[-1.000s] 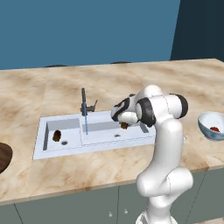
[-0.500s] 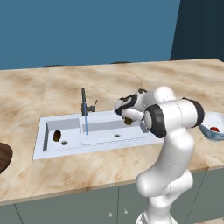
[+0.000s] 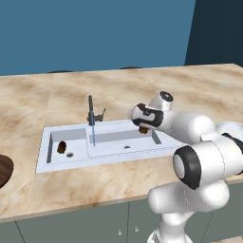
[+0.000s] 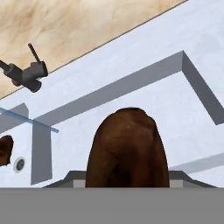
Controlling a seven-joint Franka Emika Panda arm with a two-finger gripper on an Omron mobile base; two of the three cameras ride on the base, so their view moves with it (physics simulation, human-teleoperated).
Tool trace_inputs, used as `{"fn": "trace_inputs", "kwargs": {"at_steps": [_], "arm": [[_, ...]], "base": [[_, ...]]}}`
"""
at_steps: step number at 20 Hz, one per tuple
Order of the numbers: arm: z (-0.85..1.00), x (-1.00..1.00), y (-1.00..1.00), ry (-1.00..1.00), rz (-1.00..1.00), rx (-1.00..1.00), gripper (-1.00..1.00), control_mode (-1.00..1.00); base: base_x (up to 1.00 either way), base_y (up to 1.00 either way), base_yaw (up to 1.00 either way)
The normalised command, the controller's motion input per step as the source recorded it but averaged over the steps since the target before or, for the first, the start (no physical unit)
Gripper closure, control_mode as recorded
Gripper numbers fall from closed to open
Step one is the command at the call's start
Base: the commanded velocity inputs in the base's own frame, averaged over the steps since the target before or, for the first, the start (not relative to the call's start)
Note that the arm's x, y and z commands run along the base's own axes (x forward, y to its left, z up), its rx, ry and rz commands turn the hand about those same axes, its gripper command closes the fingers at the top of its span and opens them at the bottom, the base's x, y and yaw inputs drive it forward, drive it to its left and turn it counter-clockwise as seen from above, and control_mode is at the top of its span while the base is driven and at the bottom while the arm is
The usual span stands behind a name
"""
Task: Pick the sweet potatos from the sink and place them in one bowl. Place the bell pepper in the other bowl. Then turn off the sink faucet.
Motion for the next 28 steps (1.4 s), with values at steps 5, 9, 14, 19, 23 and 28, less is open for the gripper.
{"fn": "trace_inputs", "kwargs": {"at_steps": [5, 9, 14, 19, 23, 28], "arm": [[0.28, -0.85, 0.01, -0.02, 0.09, 0.03, 1.00, -1.00], [0.09, -0.62, 0.32, -0.01, 0.13, 0.00, 1.00, -1.00], [0.13, -0.39, 0.65, 0.00, 0.17, -0.01, 1.00, -1.00], [0.01, -0.15, 0.76, 0.00, 0.25, -0.05, 1.00, -1.00], [0.02, 0.00, 0.86, 0.00, 0.27, -0.08, 1.00, -1.00], [0.14, -0.03, 0.90, 0.00, 0.24, -0.10, 1.00, -1.00]], "base": [[0.00, 0.00, 0.00], [0.00, 0.00, 0.00], [0.00, 0.00, 0.00], [0.00, 0.00, 0.00], [0.00, 0.00, 0.00], [0.00, 0.00, 0.00]]}}
